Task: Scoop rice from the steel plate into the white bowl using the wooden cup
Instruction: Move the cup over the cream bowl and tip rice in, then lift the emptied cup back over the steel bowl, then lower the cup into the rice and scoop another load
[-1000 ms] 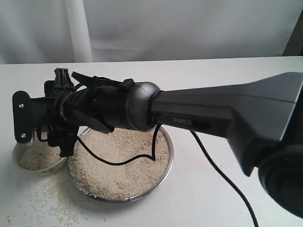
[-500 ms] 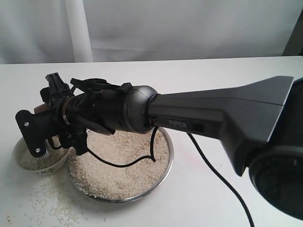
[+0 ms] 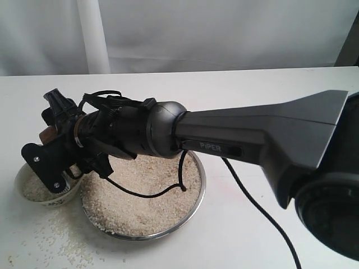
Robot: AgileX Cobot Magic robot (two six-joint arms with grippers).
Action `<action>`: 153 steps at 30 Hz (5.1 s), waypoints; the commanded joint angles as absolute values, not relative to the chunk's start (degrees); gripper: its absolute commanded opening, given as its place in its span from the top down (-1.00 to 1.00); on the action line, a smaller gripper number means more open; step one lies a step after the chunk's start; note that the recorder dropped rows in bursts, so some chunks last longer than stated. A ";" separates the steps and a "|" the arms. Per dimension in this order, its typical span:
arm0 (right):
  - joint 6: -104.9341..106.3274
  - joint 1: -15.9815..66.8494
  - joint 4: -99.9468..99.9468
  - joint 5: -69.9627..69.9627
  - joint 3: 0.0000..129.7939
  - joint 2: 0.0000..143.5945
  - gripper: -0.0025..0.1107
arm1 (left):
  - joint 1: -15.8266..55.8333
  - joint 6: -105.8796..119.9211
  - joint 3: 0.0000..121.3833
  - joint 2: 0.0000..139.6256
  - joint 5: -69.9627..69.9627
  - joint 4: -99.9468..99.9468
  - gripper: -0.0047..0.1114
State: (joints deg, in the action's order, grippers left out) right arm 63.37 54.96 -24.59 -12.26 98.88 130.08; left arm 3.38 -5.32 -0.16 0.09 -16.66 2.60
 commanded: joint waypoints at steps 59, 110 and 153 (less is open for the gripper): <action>72.41 56.69 -49.88 -6.68 99.44 129.52 0.96 | 3.61 -5.51 0.00 0.00 -16.30 2.15 0.92; 36.22 49.16 -58.64 -34.58 78.80 114.55 0.96 | 3.61 -5.51 0.00 0.00 -16.30 2.15 0.92; 41.12 51.59 -47.94 -29.08 85.39 126.78 0.96 | 3.61 -5.51 0.00 0.00 -16.30 2.15 0.92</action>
State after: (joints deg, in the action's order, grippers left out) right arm 40.16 51.34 -51.00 -30.61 85.05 127.08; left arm 3.38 -5.32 -0.16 0.09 -16.66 2.60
